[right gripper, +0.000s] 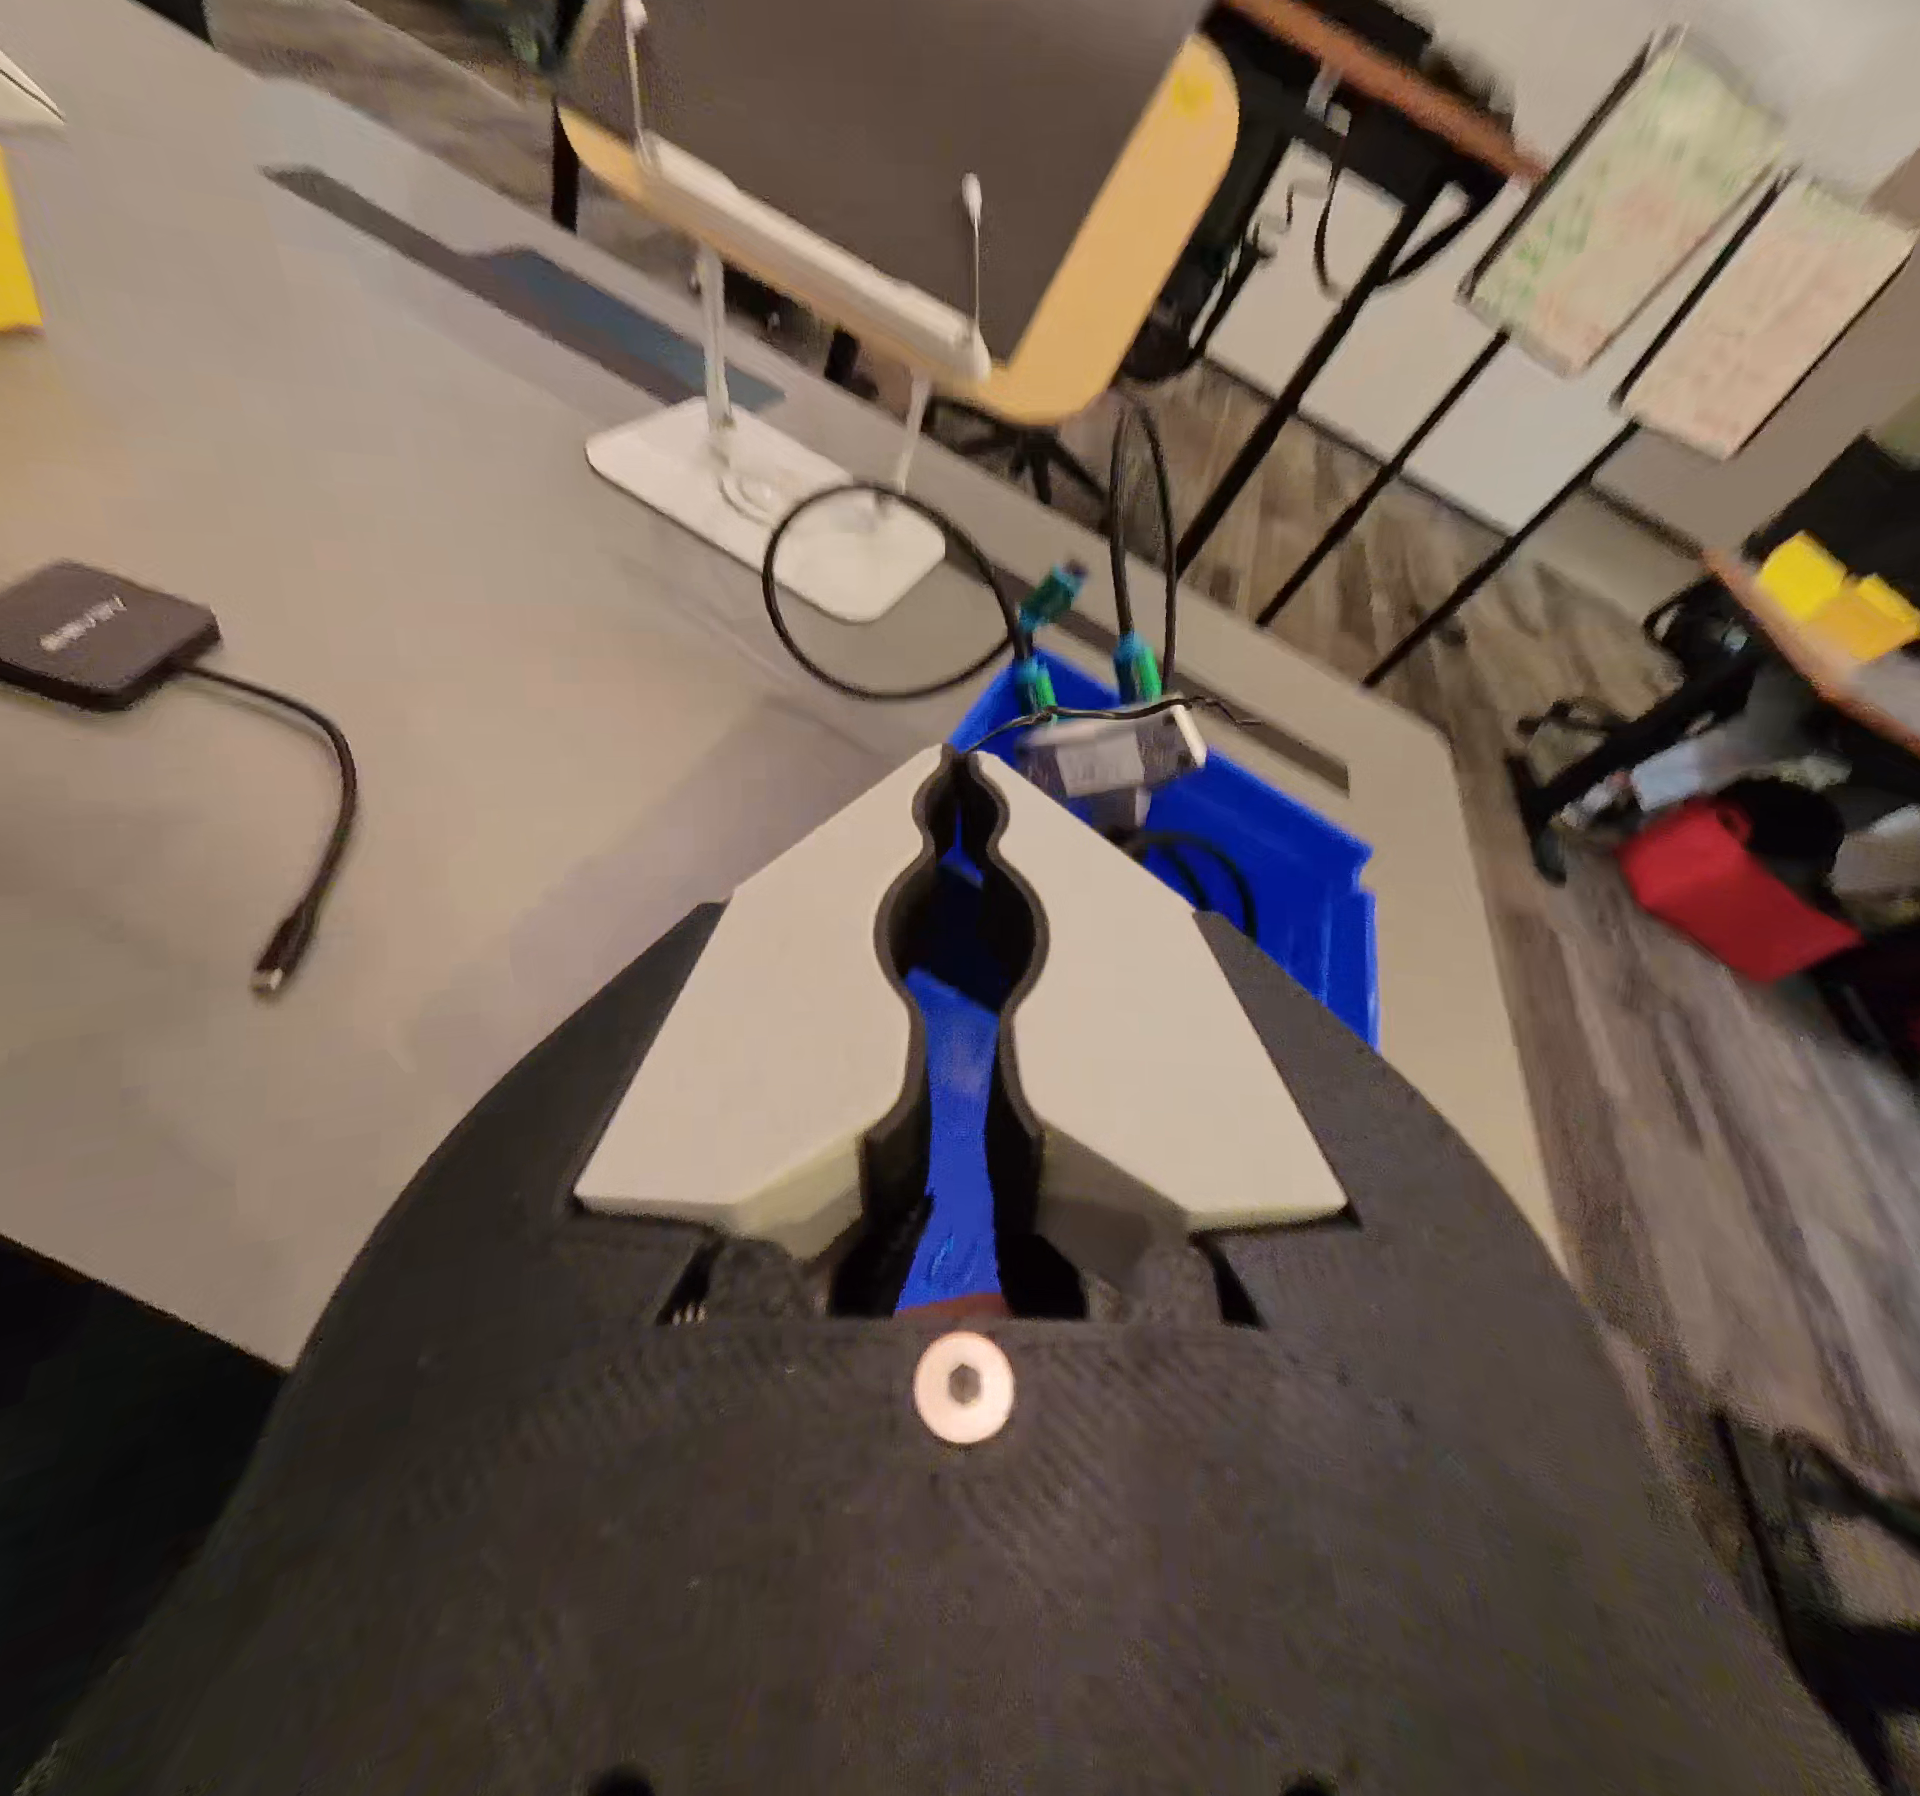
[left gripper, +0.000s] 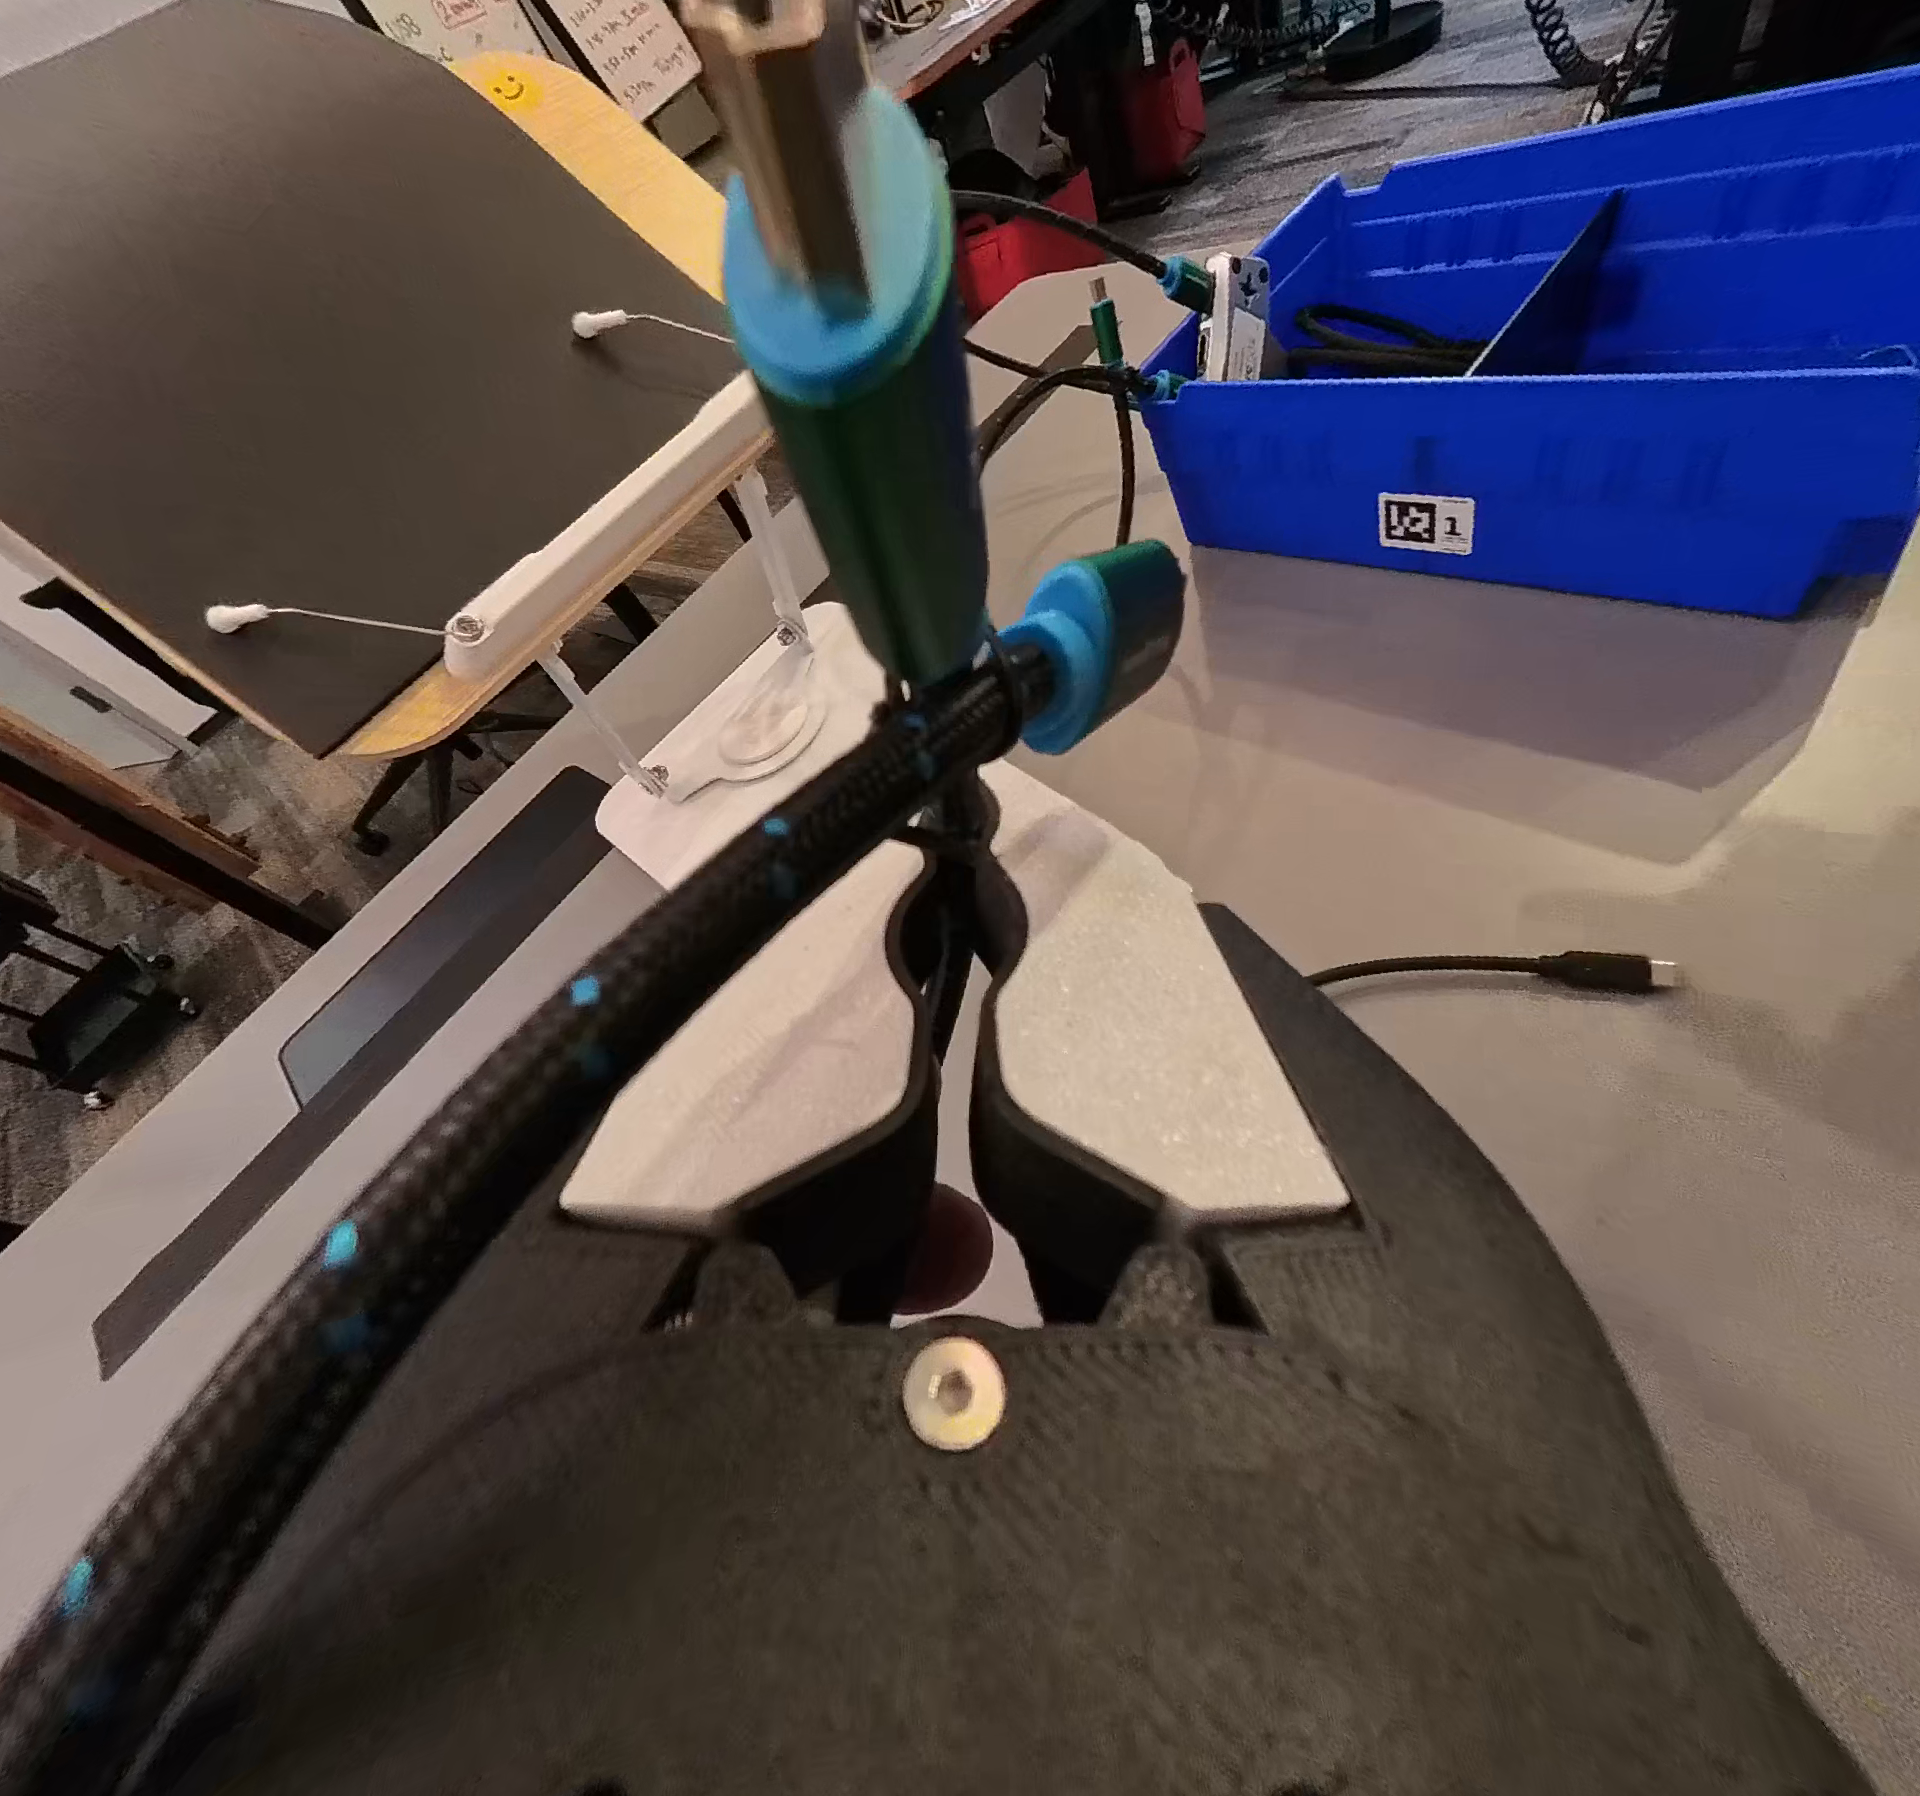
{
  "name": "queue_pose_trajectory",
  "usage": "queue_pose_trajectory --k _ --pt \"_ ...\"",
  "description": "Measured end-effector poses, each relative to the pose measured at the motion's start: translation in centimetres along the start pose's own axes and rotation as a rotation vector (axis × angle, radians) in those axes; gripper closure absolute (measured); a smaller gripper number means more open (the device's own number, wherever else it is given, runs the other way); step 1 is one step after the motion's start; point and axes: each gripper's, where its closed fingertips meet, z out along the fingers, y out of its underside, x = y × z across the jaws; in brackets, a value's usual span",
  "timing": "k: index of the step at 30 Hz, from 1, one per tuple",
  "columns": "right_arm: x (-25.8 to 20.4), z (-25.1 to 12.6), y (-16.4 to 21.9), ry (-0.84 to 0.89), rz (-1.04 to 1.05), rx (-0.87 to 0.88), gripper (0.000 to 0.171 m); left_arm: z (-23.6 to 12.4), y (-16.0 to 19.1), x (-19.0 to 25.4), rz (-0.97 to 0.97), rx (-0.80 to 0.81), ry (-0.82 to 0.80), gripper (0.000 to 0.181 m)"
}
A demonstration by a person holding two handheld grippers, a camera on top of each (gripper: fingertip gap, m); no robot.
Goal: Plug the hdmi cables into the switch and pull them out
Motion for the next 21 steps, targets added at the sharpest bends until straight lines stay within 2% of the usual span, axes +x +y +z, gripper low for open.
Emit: queue_pose_trajectory --k 1,3,4,5,6,10,12,15,18,21 --pt "0.4 0.5 1.6 0.011 0.024 -0.047 0.171 0.1 0.1 0.2 0.002 -0.004 0.003 0.179" --pt "1.0 1.9 5.3 0.019 0.095 -0.154 0.171 0.3 0.3 0.5 0.003 -0.013 0.015 0.179" --pt "1.1 2.5 7.0 0.015 0.133 -0.205 0.151 0.4 0.5 0.7 0.005 -0.023 0.024 0.179" --pt "1.2 3.0 8.6 0.01 0.159 -0.243 0.139 0.5 0.6 0.9 0.011 -0.037 0.034 0.18" --pt "1.3 3.2 9.8 0.006 0.179 -0.273 0.139 0.6 0.7 1.0 0.016 -0.043 0.036 0.18" --pt "2.5 2.6 10.8 0.035 0.23 -0.282 0.125 0.7 0.9 1.2 0.014 -0.056 0.056 0.18" --pt "3.4 1.6 9.0 0.066 0.22 -0.229 0.129 0.9 1.1 1.3 0.007 -0.067 0.074 0.18" --pt "2.4 0.6 3.6 0.047 0.137 -0.119 0.136 1.2 1.3 2.0 -0.018 -0.068 0.12 0.18" --pt "-2.1 0.7 -2.8 -0.094 0.052 0.023 0.136 1.3 1.1 3.0 -0.034 -0.058 0.176 0.18" --pt "-9.0 1.3 -8.6 -0.31 -0.003 0.16 0.136 0.9 0.3 4.4 -0.047 -0.017 0.257 0.18"
